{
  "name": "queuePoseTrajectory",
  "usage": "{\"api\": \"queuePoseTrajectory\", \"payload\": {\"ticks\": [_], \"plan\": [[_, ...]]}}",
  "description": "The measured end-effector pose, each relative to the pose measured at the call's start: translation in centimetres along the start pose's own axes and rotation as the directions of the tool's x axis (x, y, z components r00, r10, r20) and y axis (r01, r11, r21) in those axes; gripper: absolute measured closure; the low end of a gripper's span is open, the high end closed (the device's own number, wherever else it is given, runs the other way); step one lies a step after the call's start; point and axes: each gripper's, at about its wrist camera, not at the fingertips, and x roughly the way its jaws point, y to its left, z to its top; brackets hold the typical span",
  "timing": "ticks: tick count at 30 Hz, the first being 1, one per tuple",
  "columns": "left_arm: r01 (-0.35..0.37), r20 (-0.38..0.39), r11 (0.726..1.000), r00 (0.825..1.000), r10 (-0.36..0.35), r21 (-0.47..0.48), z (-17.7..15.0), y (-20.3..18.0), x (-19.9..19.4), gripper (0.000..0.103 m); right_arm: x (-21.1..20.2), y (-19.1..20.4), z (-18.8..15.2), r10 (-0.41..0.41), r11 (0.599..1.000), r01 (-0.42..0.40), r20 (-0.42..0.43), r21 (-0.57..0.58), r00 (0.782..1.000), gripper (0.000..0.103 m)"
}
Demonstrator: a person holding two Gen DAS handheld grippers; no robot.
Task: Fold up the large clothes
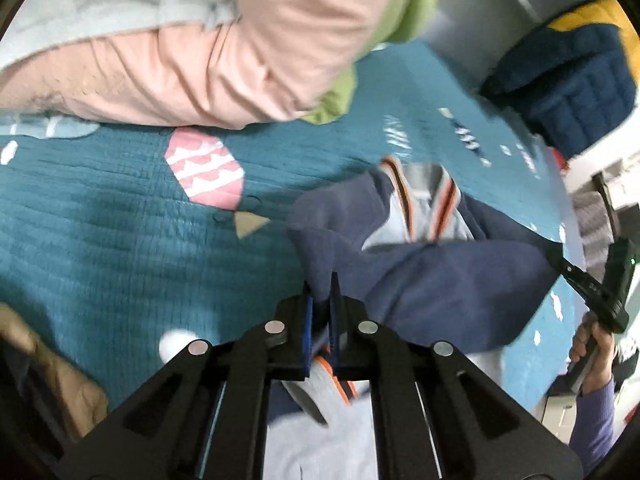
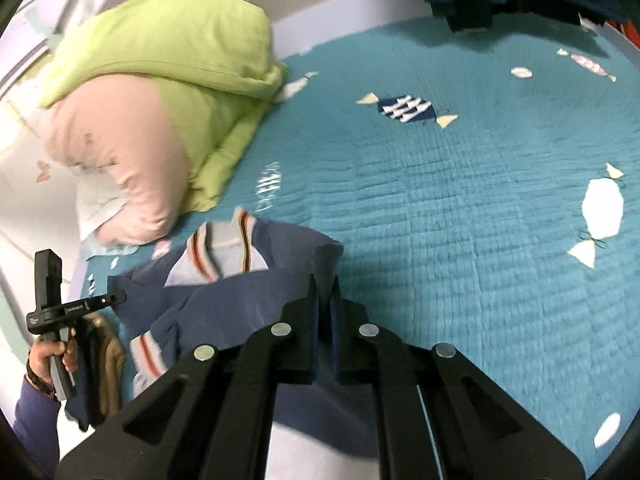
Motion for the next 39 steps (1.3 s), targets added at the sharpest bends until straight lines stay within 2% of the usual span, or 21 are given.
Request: {"api": "queuePoseTrajectory", "payload": {"ticks": [6, 13, 16, 19, 23, 24, 25, 26, 27, 28, 29, 33, 34, 37, 39], "plan": [[0.044, 0.056, 0.998, 0.997, -0.047, 0.049, -6.3, -2.0, -5.9, 0.097, -5.8, 3.0, -4.8, 0.033, 0.998, -0.033, 0.012, -0.055, 0.999, 0.099], [0.062, 0.071, 0.996, 0.995, -0.067, 0.068, -15.6, -2.1, -10.8, 0.097, -12.4, 3.8, -13.2, 0.051, 0.996, -0.052, -0.013, -0.075, 0.999, 0.099], [0.051, 0.042, 0.996, 0.998, -0.054, 0.072, -20.7, -1.8, -11.8, 0.097, -13.5, 3.2, -17.4, 0.019, 0.996, -0.025, -0.069, -0.090, 0.997, 0.099], [0.025, -0.019, 0.997, 1.000, -0.023, 0.071, -25.8, -0.9, -11.1, 0.097, -13.2, 1.5, -21.9, -0.018, 0.998, 0.008, -0.145, -0.068, 0.989, 0.098], [0.020, -0.081, 1.000, 0.997, -0.018, 0.021, -30.1, 0.7, -9.7, 0.096, -11.7, -0.7, -26.2, -0.065, 0.998, 0.064, -0.234, -0.012, 0.970, 0.097], [0.010, -0.097, 1.000, 0.995, -0.008, 0.019, -31.0, 0.9, -9.3, 0.096, -11.1, -1.5, -27.1, -0.072, 0.997, 0.079, -0.276, 0.012, 0.958, 0.094], [0.005, -0.118, 1.000, 0.993, -0.003, 0.023, -31.8, 1.0, -8.9, 0.092, -10.6, -2.2, -27.8, -0.071, 0.995, 0.090, -0.315, 0.048, 0.947, 0.093], [-0.001, -0.124, 1.000, 0.992, 0.004, 0.030, -32.4, 0.9, -8.9, 0.085, -10.6, -2.6, -28.1, -0.082, 0.993, 0.105, -0.312, 0.057, 0.947, 0.089], [0.003, -0.128, 0.999, 0.992, 0.002, 0.037, -32.9, 0.8, -9.0, 0.083, -10.9, -2.6, -28.4, -0.100, 0.991, 0.121, -0.311, 0.050, 0.945, 0.087], [0.013, -0.131, 0.999, 0.991, -0.008, 0.040, -33.3, 0.7, -9.2, 0.076, -11.2, -2.6, -28.4, -0.108, 0.990, 0.130, -0.313, 0.051, 0.944, 0.082], [0.016, -0.130, 0.999, 0.991, -0.012, 0.035, -33.6, 0.7, -9.7, 0.063, -11.8, -2.6, -28.3, -0.115, 0.988, 0.140, -0.310, 0.062, 0.944, 0.078], [0.025, -0.059, 0.999, 0.998, -0.023, 0.034, -34.1, 0.2, -12.5, 0.050, -14.8, -1.9, -27.6, -0.172, 0.981, 0.187, -0.240, 0.042, 0.955, 0.073], [0.009, -0.026, 0.999, 1.000, -0.008, 0.041, -33.8, -0.2, -13.3, 0.043, -15.5, -1.6, -27.3, -0.158, 0.984, 0.172, -0.216, 0.051, 0.964, 0.072], [0.012, 0.032, 0.998, 0.999, -0.014, 0.065, -32.7, -1.3, -13.8, 0.042, -15.9, -0.7, -26.5, -0.042, 0.989, 0.063, -0.151, 0.131, 0.988, 0.073], [0.050, 0.035, 0.998, 0.998, -0.051, 0.024, -31.9, -1.6, -12.9, 0.039, -14.1, -0.5, -26.4, 0.017, 0.981, 0.015, -0.162, 0.192, 0.987, 0.077]]}}
